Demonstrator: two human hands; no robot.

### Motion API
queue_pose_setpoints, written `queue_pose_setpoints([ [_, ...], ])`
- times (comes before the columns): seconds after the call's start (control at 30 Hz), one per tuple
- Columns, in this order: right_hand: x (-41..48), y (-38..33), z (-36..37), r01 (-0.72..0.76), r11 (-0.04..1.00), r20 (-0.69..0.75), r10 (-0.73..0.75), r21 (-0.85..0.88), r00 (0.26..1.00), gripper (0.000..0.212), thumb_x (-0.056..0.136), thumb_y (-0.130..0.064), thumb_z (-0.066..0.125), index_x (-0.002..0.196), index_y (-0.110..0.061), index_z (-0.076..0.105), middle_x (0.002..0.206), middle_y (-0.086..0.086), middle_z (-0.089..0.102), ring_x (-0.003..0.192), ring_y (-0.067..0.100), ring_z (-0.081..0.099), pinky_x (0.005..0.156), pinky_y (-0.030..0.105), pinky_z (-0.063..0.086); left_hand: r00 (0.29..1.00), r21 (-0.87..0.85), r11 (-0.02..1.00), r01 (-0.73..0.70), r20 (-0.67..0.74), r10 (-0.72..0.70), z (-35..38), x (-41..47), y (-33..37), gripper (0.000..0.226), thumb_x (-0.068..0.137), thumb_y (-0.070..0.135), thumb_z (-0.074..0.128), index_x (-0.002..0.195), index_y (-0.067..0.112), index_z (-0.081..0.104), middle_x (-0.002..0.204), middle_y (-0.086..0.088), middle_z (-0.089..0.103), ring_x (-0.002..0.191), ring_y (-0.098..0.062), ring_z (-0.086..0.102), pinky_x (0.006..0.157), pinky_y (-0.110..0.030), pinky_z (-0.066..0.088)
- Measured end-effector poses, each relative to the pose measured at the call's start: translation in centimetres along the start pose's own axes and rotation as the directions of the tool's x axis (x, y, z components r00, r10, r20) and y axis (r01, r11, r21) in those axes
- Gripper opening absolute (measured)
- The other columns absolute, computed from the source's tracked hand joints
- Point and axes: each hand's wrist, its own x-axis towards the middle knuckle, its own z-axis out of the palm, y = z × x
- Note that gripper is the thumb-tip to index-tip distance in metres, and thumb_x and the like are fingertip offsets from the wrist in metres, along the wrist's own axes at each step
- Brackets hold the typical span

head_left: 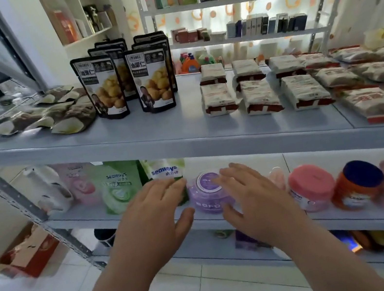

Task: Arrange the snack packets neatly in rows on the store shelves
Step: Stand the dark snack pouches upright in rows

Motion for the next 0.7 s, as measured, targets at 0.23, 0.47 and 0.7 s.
queue_pose_setpoints([
  [0.23,5.0,-6.0,2.3,-0.078,0.997,-0.058,0.078,-0.004,0.995,0.050,0.092,-0.033,0.051,0.141,-0.022,0.049,0.144,-0.001,0.049,0.137,0.016,0.036,0.111,0.021,0.018,0.997,-0.028,0.997,-0.073,-0.036,0.072,-1.5,0.5,-9.3,0.052,0.087,0.041,0.062,0.134,0.022,0.055,0.129,0.003,0.058,0.119,-0.021,0.052,0.096,-0.038,0.046],
  [0.47,9.1,-10.0,3.4,-0.128,0.990,-0.137,0.135,0.061,0.981,0.045,0.091,-0.029,0.055,0.135,-0.021,0.056,0.136,-0.004,0.055,0.132,0.014,0.042,0.109,0.025,0.032,0.986,-0.049,0.985,-0.165,-0.008,0.164,-3.3,2.8,-15.2,0.054,0.090,0.046,0.056,0.140,0.028,0.049,0.137,0.008,0.052,0.128,-0.015,0.044,0.103,-0.032,0.038],
  [0.7,16.2,-6.1,-1.6,-0.066,0.996,-0.163,0.055,-0.058,0.985,0.047,0.093,-0.038,0.051,0.139,-0.033,0.047,0.142,-0.012,0.045,0.132,0.004,0.033,0.104,0.018,0.024,0.950,-0.071,0.956,-0.284,-0.157,0.271,-6.4,9.7,-16.6,0.054,0.088,0.048,0.050,0.139,0.031,0.049,0.133,0.012,0.053,0.121,-0.010,0.048,0.096,-0.030,0.042],
])
